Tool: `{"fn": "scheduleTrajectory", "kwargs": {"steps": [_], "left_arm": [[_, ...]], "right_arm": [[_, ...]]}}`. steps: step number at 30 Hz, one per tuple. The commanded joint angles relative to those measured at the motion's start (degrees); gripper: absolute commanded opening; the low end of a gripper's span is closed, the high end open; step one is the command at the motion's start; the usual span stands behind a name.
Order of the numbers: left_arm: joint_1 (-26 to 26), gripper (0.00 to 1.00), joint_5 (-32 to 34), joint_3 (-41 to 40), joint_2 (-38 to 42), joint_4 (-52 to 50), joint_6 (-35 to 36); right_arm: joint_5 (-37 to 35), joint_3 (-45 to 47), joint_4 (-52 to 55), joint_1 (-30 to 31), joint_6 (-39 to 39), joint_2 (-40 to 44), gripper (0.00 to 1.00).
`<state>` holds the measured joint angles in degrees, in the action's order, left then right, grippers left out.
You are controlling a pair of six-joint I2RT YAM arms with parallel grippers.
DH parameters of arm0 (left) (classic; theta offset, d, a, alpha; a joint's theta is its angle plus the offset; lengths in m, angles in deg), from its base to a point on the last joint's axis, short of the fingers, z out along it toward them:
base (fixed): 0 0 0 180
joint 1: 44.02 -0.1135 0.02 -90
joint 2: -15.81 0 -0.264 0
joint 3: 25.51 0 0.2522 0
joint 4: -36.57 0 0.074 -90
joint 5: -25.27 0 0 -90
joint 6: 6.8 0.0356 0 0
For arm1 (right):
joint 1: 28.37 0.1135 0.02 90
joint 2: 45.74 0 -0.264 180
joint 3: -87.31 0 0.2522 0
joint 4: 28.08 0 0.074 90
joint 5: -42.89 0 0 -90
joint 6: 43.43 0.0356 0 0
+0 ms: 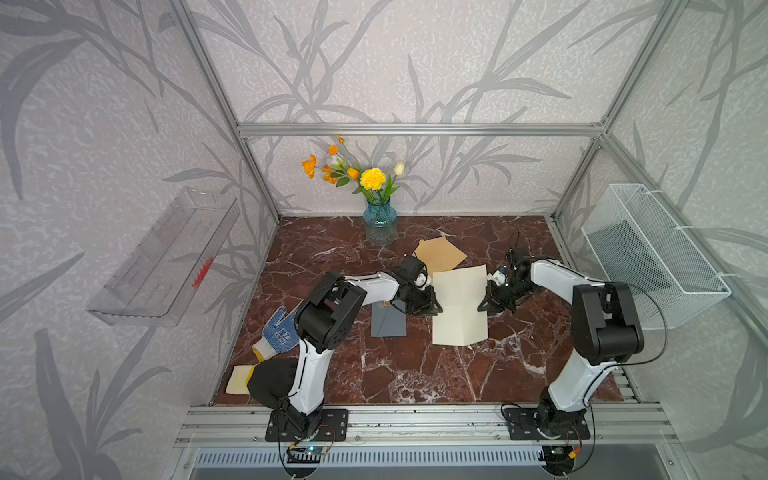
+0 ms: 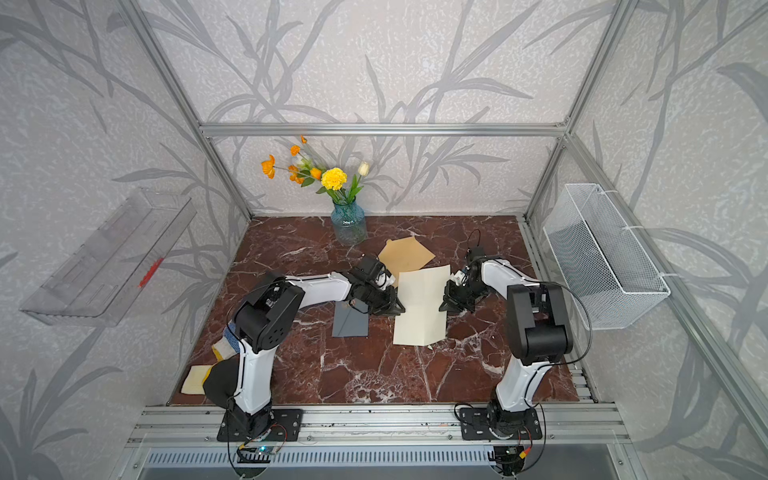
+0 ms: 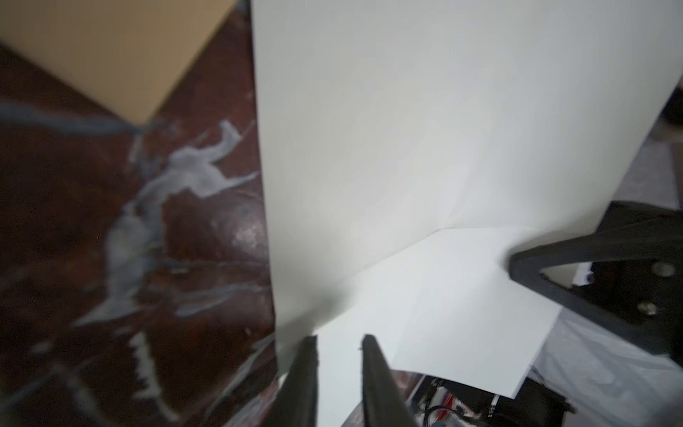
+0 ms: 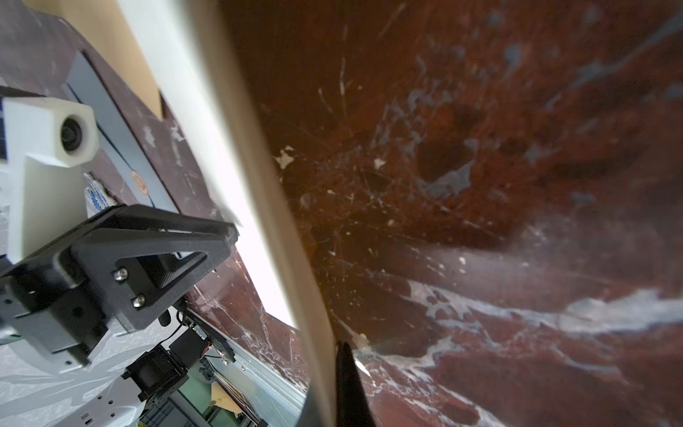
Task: Fold the letter paper in half and place it into the envelope
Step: Pick up the letter paper from the center of the board.
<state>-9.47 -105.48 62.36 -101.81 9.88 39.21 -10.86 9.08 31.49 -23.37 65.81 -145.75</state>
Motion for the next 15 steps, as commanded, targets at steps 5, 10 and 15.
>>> {"fn": "scheduleTrajectory", "kwargs": {"steps": [5,10,15], "left_arm": [[-7.8,1.0,-1.1,-2.6,10.1,0.1,-3.1],[-10.6,1.0,-5.1,-8.1,11.2,14.6,-14.9],[-9.5,1.0,-7.7,-9.0,9.6,26.9,-24.3]], "right_arm": [[9.0,0.7,-2.3,0.2,2.3,11.0,0.0],[12.7,1.6,-6.5,0.3,4.8,13.8,0.0],[16.5,1.8,-14.3,0.4,11.6,14.9,0.0]]}}
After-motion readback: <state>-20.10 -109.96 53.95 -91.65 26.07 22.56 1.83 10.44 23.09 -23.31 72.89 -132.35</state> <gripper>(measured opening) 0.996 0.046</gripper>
